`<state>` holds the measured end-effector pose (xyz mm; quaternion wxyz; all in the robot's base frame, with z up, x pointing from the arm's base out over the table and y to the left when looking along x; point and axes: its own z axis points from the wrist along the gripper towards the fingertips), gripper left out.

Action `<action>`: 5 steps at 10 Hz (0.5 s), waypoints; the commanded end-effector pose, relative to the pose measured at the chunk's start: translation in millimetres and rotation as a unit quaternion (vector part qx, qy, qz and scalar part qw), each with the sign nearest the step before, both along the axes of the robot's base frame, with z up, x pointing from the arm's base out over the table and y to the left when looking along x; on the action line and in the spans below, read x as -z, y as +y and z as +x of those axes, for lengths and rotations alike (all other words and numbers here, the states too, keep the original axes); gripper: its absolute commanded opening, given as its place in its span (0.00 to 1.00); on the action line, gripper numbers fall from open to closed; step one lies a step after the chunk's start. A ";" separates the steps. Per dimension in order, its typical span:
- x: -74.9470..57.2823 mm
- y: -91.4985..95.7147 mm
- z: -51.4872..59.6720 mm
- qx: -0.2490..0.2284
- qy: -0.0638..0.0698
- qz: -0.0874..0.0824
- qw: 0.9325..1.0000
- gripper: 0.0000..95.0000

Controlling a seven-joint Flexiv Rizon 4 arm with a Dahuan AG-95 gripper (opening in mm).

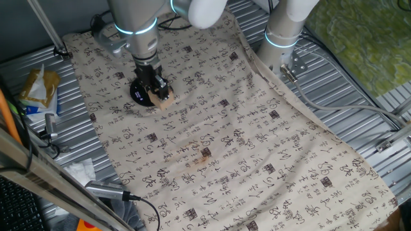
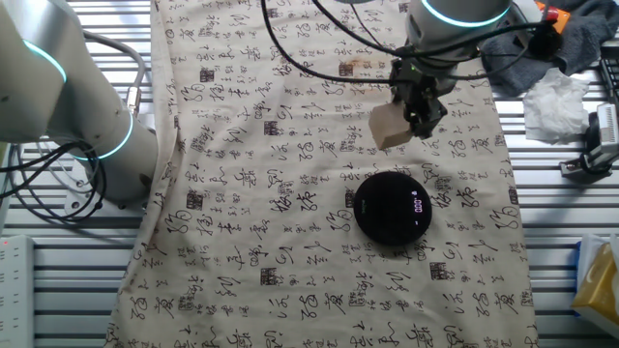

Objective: Place the block on the scale

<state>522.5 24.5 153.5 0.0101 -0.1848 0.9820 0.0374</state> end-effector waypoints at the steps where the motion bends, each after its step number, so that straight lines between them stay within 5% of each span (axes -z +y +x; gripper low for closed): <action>1: -0.1 0.0 0.8 0.001 0.002 -0.001 1.000 0.00; 5: 0.3 0.3 1.1 0.019 0.000 -0.001 1.000 0.00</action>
